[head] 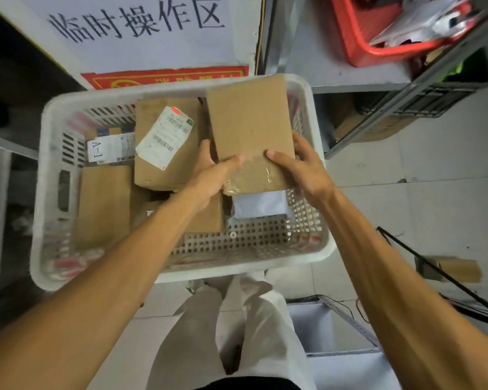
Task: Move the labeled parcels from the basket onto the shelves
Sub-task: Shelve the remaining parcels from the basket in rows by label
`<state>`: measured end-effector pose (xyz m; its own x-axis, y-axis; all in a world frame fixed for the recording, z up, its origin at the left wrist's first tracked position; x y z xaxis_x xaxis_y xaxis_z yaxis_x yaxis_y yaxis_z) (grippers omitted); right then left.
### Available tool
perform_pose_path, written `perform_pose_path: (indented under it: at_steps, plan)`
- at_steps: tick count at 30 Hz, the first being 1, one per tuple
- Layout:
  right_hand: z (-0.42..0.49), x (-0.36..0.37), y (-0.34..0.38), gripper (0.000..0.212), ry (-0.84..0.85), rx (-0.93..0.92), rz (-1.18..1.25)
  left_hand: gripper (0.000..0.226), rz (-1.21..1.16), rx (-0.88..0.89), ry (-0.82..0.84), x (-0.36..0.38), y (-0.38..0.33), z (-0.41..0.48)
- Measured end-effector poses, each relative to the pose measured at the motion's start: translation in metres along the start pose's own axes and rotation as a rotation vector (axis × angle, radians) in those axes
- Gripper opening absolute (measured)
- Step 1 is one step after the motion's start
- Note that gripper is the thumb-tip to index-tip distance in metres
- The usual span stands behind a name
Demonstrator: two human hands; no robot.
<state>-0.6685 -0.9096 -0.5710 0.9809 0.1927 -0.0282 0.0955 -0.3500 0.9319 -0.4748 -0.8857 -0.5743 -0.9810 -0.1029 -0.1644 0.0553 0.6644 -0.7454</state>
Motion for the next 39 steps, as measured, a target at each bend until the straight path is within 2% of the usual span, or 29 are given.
perform_pose_path:
  at_steps: [6, 11, 15, 18, 21, 24, 28, 32, 35, 39]
  plan:
    - [-0.023, 0.031, 0.072, 0.065, -0.020, -0.136, 0.020, 0.071, 0.031, 0.234, -0.028, -0.055, -0.064, -0.044]
    - [-0.047, 0.075, 0.138, 0.049, 0.021, -0.276, 0.000, 0.067, -0.028, 0.358, -0.092, -0.116, -0.095, -0.091]
    - [-0.063, 0.117, 0.201, 0.065, 0.048, -0.394, -0.003, 0.061, -0.195, 0.538, -0.173, -0.163, -0.129, -0.134]
    - [-0.074, 0.158, 0.252, 0.060, 0.098, -0.501, 0.018, 0.062, -0.268, 0.660, -0.199, -0.211, -0.155, -0.162]
    - [-0.083, 0.203, 0.304, 0.062, 0.157, -0.616, 0.010, 0.053, -0.317, 0.739, -0.195, -0.264, -0.177, -0.188]
    - [-0.094, 0.244, 0.345, 0.058, 0.226, -0.704, -0.001, 0.049, -0.357, 0.799, -0.194, -0.310, -0.191, -0.214]
    - [-0.099, 0.296, 0.386, 0.054, 0.290, -0.773, -0.003, 0.058, -0.344, 0.855, -0.247, -0.368, -0.199, -0.249]
    - [-0.100, 0.343, 0.410, 0.058, 0.399, -0.831, 0.004, 0.061, -0.390, 0.897, -0.382, -0.409, -0.203, -0.278]
    - [-0.100, 0.374, 0.419, 0.049, 0.473, -0.821, 0.077, 0.068, -0.423, 0.892, -0.493, -0.432, -0.204, -0.298]
    - [-0.108, 0.419, 0.431, 0.040, 0.606, -0.872, 0.081, 0.092, -0.453, 0.860, -0.691, -0.459, -0.196, -0.328]
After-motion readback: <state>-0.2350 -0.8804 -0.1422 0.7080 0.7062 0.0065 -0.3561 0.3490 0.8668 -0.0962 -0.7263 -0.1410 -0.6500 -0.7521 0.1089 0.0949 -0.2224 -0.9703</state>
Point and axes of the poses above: each hand's wrist, its own z-axis towards the middle knuckle, its own x-axis out of the palm, y = z × x, the point moved 2 cm from there along z, towards the middle knuckle, and after that the axes turned 6 degrees about -x, right-handed, at the moved point
